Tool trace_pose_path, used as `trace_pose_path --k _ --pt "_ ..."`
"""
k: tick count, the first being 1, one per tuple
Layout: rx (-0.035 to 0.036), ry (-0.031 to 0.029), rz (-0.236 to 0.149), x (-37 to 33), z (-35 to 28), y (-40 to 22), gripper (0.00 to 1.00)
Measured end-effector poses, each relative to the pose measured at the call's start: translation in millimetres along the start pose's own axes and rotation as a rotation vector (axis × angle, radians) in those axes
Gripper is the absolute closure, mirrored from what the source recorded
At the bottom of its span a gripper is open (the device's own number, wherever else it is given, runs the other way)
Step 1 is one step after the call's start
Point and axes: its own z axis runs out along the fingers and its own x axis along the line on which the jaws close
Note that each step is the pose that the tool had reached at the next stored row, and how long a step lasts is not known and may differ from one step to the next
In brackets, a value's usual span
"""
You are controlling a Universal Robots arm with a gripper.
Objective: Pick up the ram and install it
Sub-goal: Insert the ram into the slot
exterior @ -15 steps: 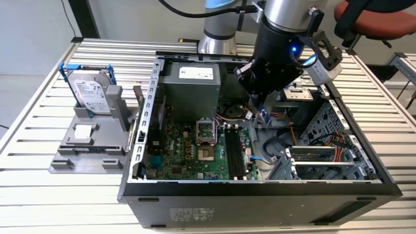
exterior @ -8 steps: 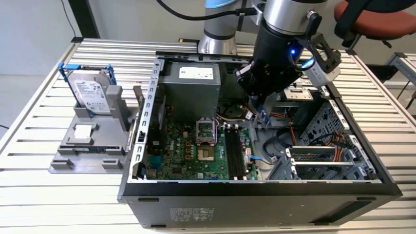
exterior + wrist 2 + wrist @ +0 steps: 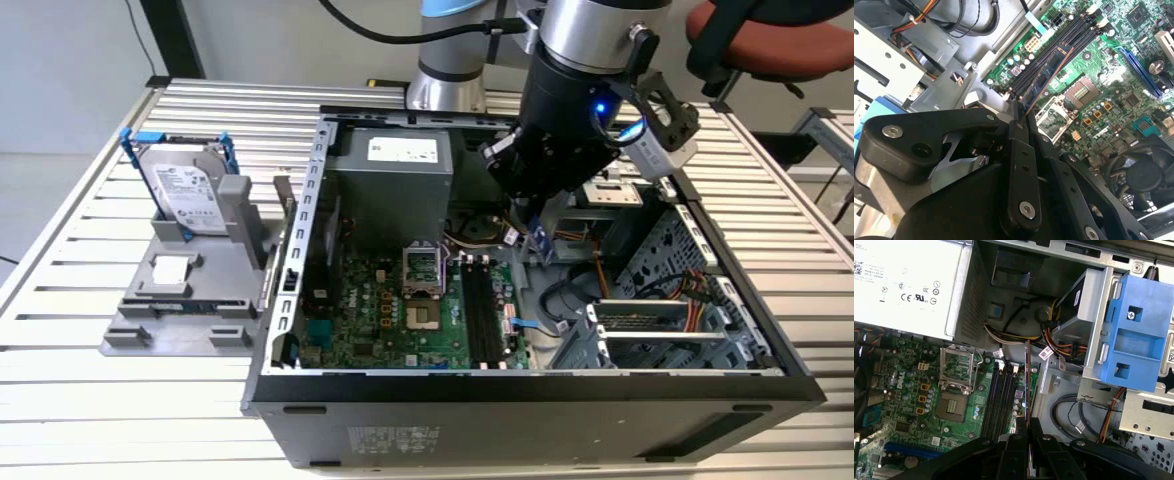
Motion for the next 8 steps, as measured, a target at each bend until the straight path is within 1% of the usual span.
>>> trace_pose_path --k 3,8 --pt "0.0023 0.0004 0.000 0.0 2.2 0.1 1.00" --pt "0.0027 0.0005 0.000 0.0 5.2 0.0 1.00"
